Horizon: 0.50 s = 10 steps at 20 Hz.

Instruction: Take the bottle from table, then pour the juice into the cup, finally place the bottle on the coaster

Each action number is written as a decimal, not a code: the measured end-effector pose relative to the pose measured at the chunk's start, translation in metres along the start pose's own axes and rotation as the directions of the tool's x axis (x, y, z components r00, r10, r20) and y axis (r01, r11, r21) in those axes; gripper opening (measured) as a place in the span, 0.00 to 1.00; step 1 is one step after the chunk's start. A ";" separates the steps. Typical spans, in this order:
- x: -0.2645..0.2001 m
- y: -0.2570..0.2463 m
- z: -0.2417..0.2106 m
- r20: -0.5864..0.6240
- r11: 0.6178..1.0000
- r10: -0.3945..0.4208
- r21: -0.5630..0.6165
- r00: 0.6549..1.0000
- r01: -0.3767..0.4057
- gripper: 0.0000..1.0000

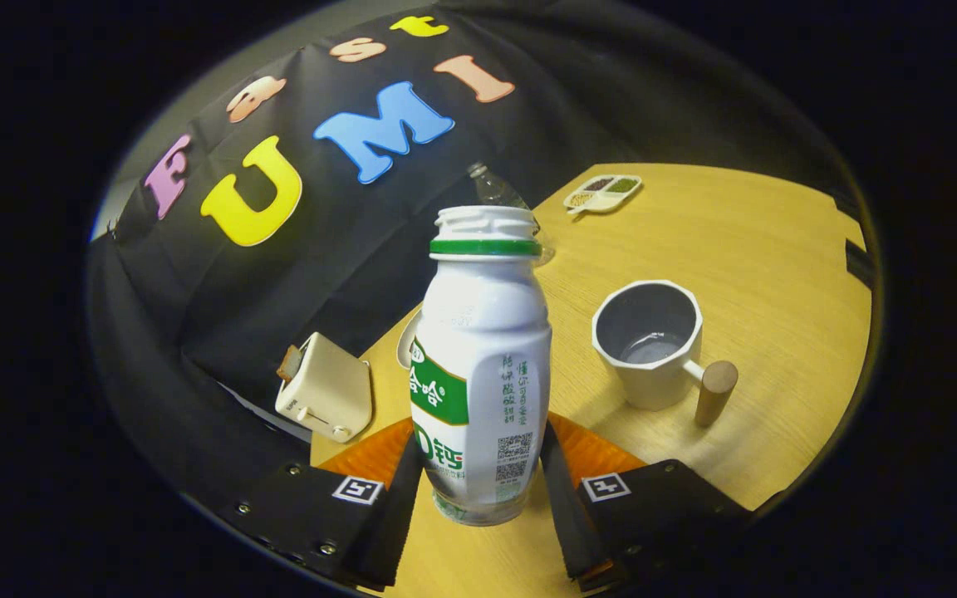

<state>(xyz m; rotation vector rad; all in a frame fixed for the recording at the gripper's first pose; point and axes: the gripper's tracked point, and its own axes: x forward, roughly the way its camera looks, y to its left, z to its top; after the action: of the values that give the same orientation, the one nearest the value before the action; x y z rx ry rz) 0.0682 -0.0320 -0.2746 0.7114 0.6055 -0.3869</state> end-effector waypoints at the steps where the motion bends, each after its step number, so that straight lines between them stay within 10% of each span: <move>1: -0.001 0.002 0.002 0.016 1.000 0.001 -0.031 1.000 -0.001 0.72; 10: 0.010 0.011 0.034 0.175 0.943 -0.039 -0.320 0.984 0.095 0.72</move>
<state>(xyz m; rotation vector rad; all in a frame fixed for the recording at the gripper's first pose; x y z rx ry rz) 0.0942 -0.0490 -0.2552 0.3354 0.5196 -0.3929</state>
